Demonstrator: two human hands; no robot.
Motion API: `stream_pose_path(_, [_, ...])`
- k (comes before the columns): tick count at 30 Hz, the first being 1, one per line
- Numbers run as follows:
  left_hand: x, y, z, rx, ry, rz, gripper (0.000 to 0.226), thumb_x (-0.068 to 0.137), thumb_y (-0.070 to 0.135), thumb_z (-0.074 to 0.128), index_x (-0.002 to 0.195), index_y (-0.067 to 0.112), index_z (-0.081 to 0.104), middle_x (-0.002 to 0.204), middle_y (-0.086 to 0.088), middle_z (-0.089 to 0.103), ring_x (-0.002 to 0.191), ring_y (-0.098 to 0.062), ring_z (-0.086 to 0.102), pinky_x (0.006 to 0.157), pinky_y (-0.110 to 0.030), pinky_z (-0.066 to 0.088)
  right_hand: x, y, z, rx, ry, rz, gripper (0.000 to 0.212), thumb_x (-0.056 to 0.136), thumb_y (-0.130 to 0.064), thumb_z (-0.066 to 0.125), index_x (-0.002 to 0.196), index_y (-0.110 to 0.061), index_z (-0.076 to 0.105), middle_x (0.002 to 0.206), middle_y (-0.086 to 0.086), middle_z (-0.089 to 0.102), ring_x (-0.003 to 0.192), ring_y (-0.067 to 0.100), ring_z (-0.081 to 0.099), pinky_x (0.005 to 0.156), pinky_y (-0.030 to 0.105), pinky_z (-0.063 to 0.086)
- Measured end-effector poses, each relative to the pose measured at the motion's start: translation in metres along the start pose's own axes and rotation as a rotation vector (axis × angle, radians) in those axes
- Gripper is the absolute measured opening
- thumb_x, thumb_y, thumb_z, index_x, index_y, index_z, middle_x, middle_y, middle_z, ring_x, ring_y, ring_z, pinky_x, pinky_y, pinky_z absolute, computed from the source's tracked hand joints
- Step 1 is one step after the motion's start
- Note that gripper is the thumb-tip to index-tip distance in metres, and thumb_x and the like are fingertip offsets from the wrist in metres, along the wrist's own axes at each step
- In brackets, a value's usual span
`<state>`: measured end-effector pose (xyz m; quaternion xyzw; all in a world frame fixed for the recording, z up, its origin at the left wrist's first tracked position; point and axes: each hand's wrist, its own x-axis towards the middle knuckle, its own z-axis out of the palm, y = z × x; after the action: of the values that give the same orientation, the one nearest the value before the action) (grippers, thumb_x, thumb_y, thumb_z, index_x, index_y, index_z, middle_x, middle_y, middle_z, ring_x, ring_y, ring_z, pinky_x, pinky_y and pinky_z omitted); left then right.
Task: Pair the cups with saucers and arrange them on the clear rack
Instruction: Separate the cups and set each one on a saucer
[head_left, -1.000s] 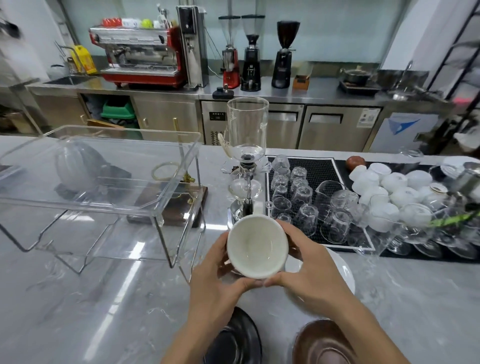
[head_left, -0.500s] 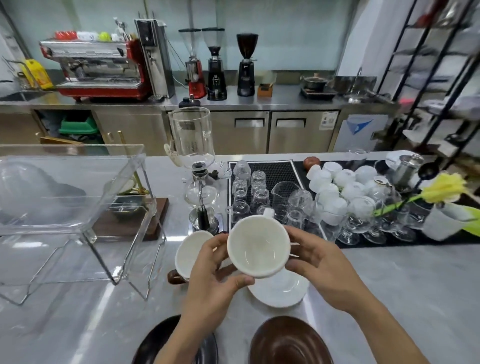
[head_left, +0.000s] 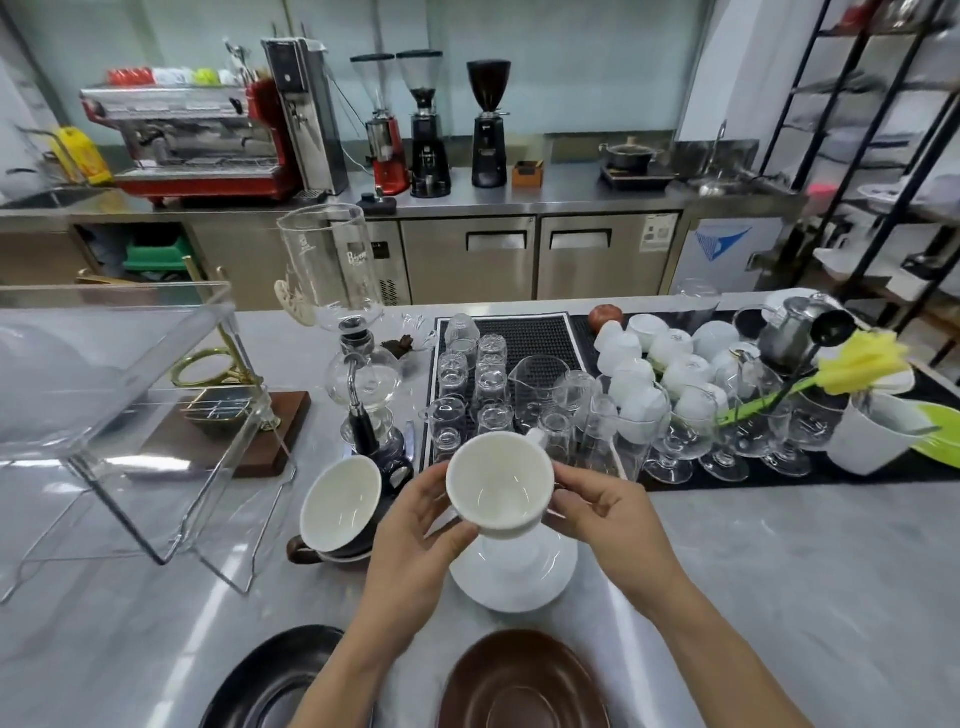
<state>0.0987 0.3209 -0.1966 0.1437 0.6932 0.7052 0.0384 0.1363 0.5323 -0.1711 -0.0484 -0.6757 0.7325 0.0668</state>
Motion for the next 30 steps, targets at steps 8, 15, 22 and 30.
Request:
stream_pose_path(8, [0.005, -0.011, 0.012, -0.051, -0.030, -0.090, 0.046, 0.094, 0.018, 0.062, 0.140, 0.020, 0.059, 0.133, 0.011, 0.070, 0.126, -0.008, 0.063, 0.102, -0.023, 0.052, 0.014, 0.027, -0.011, 0.069, 0.085, 0.105, 0.026, 0.097, -0.001, 0.058, 0.102, -0.016, 0.079, 0.096, 0.003, 0.081, 0.089, 0.015, 0.077, 0.075, 0.026, 0.062])
stream_pose_path(15, [0.010, -0.026, 0.025, -0.079, 0.069, -0.183, 0.036, 0.103, 0.006, 0.052, 0.124, 0.028, 0.071, 0.120, 0.010, 0.077, 0.113, -0.007, 0.070, 0.085, -0.018, 0.057, 0.021, 0.043, -0.015, 0.058, 0.103, 0.153, 0.026, 0.096, -0.005, 0.061, 0.089, -0.022, 0.080, 0.090, 0.006, 0.081, 0.087, 0.018, 0.077, 0.073, 0.030, 0.063])
stream_pose_path(22, [0.012, -0.029, 0.027, -0.085, 0.088, -0.219, 0.041, 0.103, 0.006, 0.053, 0.115, 0.037, 0.078, 0.123, 0.004, 0.076, 0.117, -0.014, 0.069, 0.091, -0.026, 0.059, 0.025, 0.057, -0.017, 0.014, 0.076, 0.148, 0.034, 0.095, -0.006, 0.063, 0.080, -0.028, 0.084, 0.091, 0.003, 0.081, 0.091, 0.020, 0.077, 0.075, 0.034, 0.064])
stream_pose_path(30, [0.010, -0.035, 0.029, -0.101, 0.094, -0.236, 0.039, 0.103, 0.004, 0.051, 0.118, 0.030, 0.077, 0.123, 0.002, 0.076, 0.122, -0.019, 0.067, 0.102, -0.034, 0.055, 0.027, 0.069, -0.021, -0.023, 0.105, 0.201, 0.016, 0.093, -0.008, 0.066, 0.092, -0.009, 0.082, 0.091, 0.006, 0.081, 0.090, 0.024, 0.077, 0.079, 0.045, 0.064])
